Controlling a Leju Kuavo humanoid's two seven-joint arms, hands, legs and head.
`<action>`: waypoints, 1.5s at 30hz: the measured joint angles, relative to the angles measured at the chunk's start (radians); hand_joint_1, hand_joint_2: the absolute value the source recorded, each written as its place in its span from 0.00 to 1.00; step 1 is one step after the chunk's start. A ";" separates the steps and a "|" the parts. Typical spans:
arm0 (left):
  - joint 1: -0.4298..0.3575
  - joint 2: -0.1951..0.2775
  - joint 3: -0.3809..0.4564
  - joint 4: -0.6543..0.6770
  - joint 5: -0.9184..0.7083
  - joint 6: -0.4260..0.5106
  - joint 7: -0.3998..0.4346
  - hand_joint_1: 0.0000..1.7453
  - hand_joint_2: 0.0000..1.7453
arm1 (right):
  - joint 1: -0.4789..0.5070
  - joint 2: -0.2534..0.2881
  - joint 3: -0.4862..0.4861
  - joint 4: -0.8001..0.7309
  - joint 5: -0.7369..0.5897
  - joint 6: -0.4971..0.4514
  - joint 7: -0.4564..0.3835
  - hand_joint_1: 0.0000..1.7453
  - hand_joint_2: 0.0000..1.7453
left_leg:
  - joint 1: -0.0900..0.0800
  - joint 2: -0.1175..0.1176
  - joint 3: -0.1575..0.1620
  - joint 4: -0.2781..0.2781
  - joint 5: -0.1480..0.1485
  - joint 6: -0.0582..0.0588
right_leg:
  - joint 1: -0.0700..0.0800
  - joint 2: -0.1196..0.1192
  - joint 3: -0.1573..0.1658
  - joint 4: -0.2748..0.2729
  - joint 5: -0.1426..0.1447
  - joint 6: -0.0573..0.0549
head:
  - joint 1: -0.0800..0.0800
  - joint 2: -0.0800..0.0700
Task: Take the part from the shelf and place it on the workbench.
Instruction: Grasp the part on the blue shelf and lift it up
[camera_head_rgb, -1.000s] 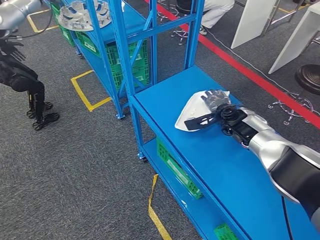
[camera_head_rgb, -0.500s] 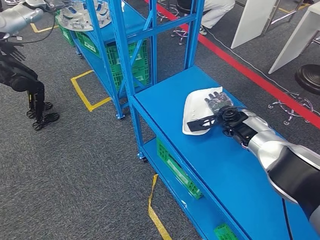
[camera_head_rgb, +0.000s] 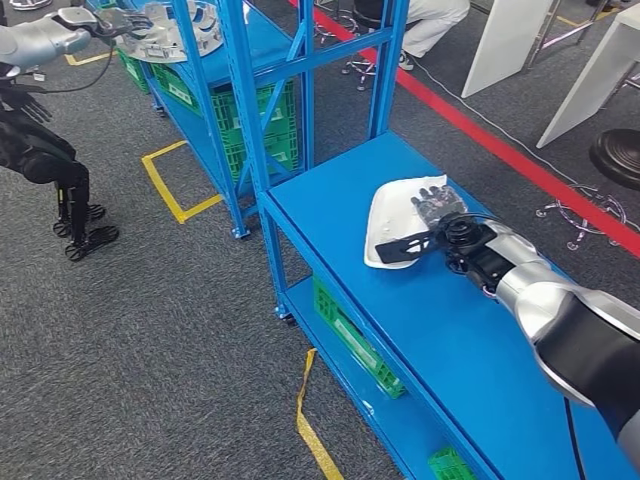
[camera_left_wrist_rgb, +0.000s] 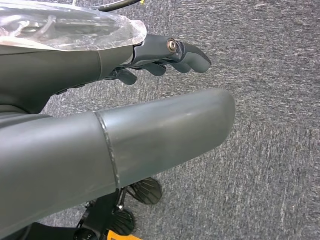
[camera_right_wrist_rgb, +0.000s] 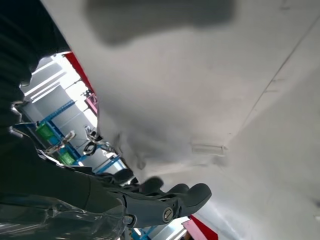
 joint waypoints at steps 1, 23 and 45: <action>0.000 0.000 0.000 0.000 0.000 0.000 0.000 0.00 0.00 | 0.000 0.000 0.000 0.001 -0.001 -0.001 0.001 1.00 1.00 | 0.000 0.000 0.000 0.000 0.000 0.000 | 0.000 0.000 0.000 0.000 0.000 0.000 | 0.000 0.000; 0.000 -0.002 0.000 0.000 0.012 0.000 0.000 0.00 0.00 | -0.008 0.006 0.000 0.008 0.011 -0.033 -0.002 1.00 1.00 | 0.000 0.000 0.001 0.000 0.000 0.000 | 0.000 0.000 0.001 0.000 0.000 0.000 | 0.000 0.000; 0.000 -0.003 -0.017 0.000 0.003 0.013 -0.003 0.00 0.00 | -0.005 0.006 -0.005 0.008 -0.026 -0.097 0.002 1.00 1.00 | 0.000 0.000 0.001 0.000 0.000 0.000 | 0.000 0.000 0.001 0.000 0.000 0.000 | 0.000 0.000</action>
